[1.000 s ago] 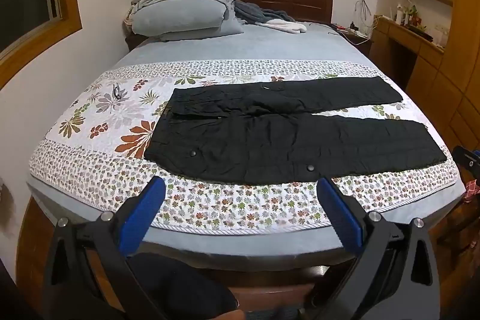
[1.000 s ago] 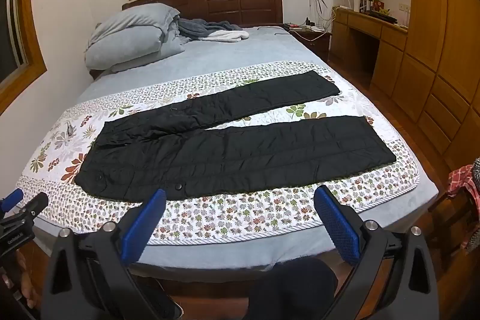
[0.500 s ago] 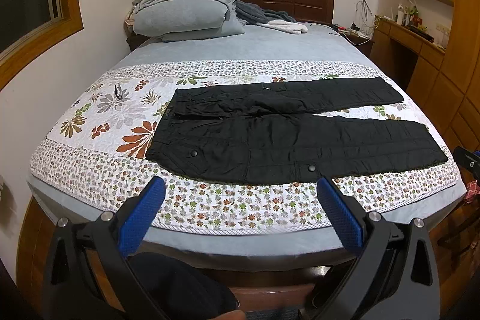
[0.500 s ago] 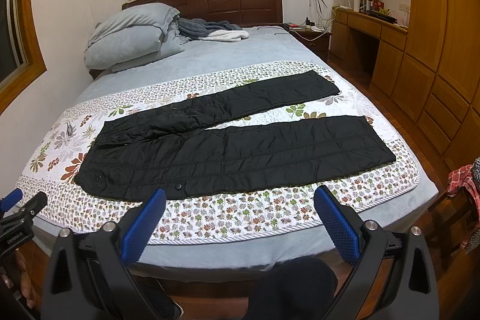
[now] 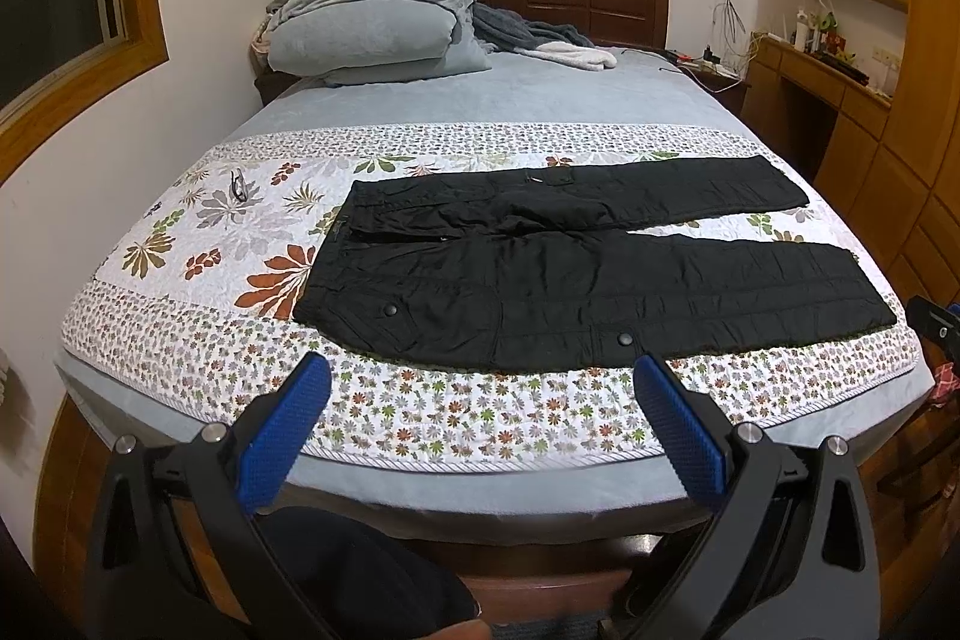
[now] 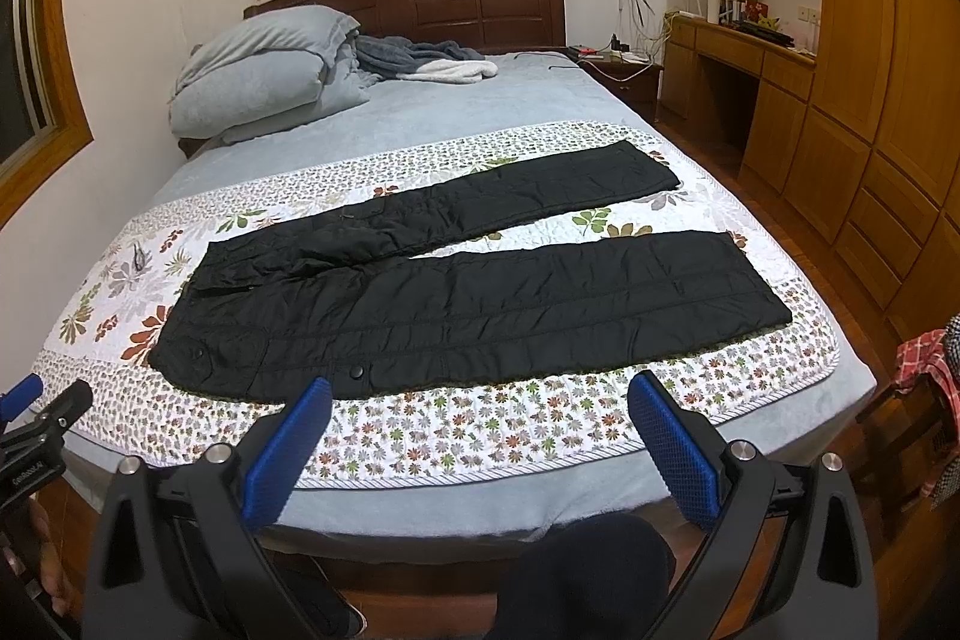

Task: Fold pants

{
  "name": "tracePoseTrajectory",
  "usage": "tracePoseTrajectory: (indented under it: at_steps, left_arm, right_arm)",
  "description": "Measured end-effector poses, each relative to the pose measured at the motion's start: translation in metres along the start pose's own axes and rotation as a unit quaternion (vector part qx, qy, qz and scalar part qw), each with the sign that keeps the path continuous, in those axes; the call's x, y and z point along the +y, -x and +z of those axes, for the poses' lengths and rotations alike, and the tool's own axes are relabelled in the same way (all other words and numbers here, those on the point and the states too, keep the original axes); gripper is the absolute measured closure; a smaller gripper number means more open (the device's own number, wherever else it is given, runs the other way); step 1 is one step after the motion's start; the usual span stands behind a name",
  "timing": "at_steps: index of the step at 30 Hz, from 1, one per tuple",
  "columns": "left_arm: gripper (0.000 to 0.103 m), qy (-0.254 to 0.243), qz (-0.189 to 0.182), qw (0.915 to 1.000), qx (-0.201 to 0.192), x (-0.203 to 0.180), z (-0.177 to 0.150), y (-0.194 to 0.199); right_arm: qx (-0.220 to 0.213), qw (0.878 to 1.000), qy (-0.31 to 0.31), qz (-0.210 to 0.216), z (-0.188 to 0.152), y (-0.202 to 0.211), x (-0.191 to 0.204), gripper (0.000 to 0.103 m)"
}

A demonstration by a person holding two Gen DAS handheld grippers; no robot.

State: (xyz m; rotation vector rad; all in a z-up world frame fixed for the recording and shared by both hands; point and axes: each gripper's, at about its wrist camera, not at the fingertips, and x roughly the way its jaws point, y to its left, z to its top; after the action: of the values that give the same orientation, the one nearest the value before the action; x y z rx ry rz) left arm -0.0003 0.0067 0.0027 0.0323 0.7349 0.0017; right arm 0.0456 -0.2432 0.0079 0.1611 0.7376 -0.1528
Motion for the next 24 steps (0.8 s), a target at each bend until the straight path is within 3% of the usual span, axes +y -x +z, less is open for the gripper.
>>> tracePoseTrajectory:
  at_steps: [24]
  left_arm:
    - [0.002,-0.004,0.002,1.0000,0.001,-0.0049,0.0030,-0.0032]
  right_arm:
    - [-0.001,1.000,-0.001,-0.001,0.0007,0.0002,-0.0010,0.003]
